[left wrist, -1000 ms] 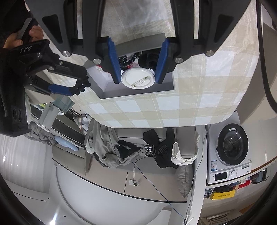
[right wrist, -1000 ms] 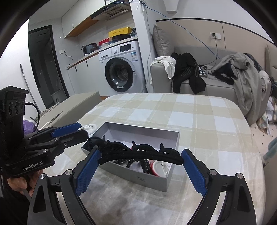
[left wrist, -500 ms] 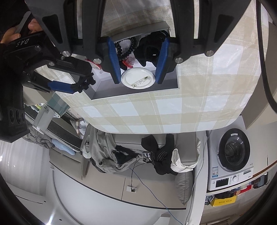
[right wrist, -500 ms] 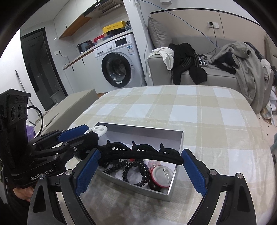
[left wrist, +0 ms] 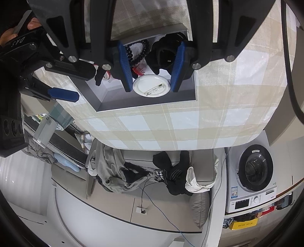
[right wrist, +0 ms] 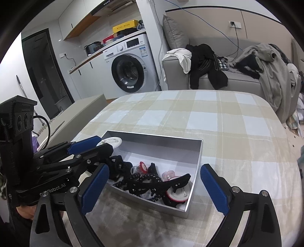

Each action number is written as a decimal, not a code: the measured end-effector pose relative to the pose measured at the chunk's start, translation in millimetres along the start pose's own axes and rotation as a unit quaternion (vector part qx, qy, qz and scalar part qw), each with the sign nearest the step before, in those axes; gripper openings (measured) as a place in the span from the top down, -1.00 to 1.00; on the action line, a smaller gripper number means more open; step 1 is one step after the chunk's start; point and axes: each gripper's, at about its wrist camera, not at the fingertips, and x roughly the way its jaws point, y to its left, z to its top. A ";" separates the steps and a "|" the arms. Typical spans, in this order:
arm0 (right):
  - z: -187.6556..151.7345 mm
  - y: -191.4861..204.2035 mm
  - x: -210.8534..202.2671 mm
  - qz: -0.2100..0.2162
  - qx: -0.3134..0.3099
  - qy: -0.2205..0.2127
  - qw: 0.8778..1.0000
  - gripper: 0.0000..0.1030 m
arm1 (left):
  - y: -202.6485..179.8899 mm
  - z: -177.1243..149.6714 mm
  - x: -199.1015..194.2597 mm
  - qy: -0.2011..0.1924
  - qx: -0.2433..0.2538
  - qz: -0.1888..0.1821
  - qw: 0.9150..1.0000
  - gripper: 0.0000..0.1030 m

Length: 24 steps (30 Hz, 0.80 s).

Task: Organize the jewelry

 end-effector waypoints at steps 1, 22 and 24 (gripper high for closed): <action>-0.2 -0.1 -0.8 -0.002 -0.001 0.000 1.000 -0.90 | 0.0 0.9 1.0 0.000 0.002 0.002 1.000 0.32; -28.9 -1.1 -46.8 -0.037 -0.029 -0.032 0.998 -1.00 | 3.9 -22.0 -48.5 -0.050 -0.009 0.046 0.998 -0.97; -31.7 1.3 -51.0 -0.041 -0.033 -0.040 0.998 -1.00 | 3.2 -26.1 -52.6 -0.055 -0.008 0.050 0.997 -0.97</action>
